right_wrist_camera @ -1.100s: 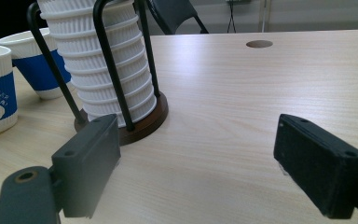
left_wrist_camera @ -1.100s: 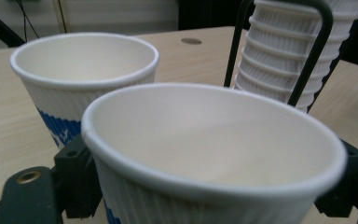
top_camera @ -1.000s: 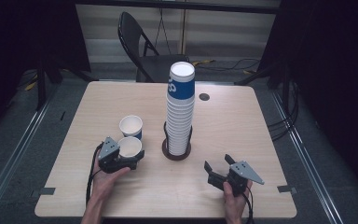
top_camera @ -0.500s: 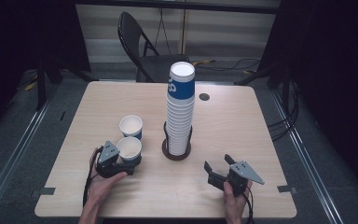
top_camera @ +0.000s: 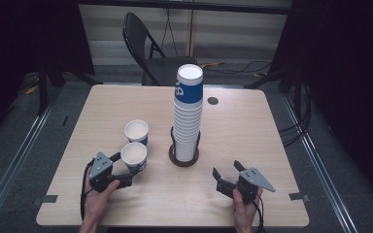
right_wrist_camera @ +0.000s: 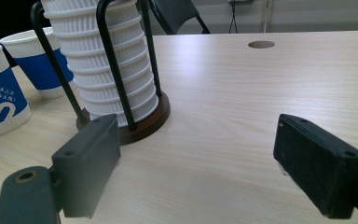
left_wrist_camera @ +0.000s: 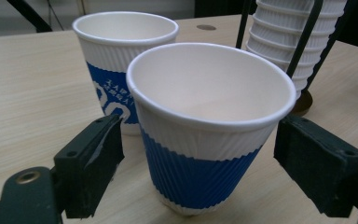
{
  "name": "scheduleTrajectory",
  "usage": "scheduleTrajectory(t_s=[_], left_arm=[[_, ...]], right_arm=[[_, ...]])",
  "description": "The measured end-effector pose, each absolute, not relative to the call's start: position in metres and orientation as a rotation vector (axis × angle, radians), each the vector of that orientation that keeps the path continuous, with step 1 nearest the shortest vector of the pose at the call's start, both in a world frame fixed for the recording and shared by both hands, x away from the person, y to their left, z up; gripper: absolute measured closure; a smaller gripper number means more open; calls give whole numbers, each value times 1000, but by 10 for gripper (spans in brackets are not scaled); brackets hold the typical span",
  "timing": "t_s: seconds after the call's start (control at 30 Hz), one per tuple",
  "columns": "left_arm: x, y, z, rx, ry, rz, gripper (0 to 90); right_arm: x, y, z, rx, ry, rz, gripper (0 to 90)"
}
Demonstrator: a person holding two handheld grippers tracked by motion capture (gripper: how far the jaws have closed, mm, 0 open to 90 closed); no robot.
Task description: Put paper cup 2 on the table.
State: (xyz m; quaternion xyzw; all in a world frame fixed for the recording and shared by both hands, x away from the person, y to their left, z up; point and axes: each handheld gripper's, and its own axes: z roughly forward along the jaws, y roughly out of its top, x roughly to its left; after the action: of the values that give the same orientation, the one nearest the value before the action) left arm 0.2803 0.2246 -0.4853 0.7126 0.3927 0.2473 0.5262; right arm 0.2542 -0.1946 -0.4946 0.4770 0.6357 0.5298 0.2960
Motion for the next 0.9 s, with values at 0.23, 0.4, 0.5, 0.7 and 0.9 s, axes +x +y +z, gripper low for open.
scheduleTrajectory(t_s=[0.23,0.4,0.5,0.7,0.9], left_arm=[[265,226,-481,1667,945,618,155],[248,223,-479,1616,939,656,155],[239,218,-478,1611,935,688,155],[231,199,-476,1631,866,642,155],[231,174,-479,1693,756,580,159]], right_arm=[[254,-194,-495,1269,1693,1411,141],[254,-194,-495,1269,1693,1412,141],[254,-194,-495,1268,1695,1412,141],[253,-194,-495,1265,1691,1410,141],[253,-195,-495,1262,1686,1413,142]])
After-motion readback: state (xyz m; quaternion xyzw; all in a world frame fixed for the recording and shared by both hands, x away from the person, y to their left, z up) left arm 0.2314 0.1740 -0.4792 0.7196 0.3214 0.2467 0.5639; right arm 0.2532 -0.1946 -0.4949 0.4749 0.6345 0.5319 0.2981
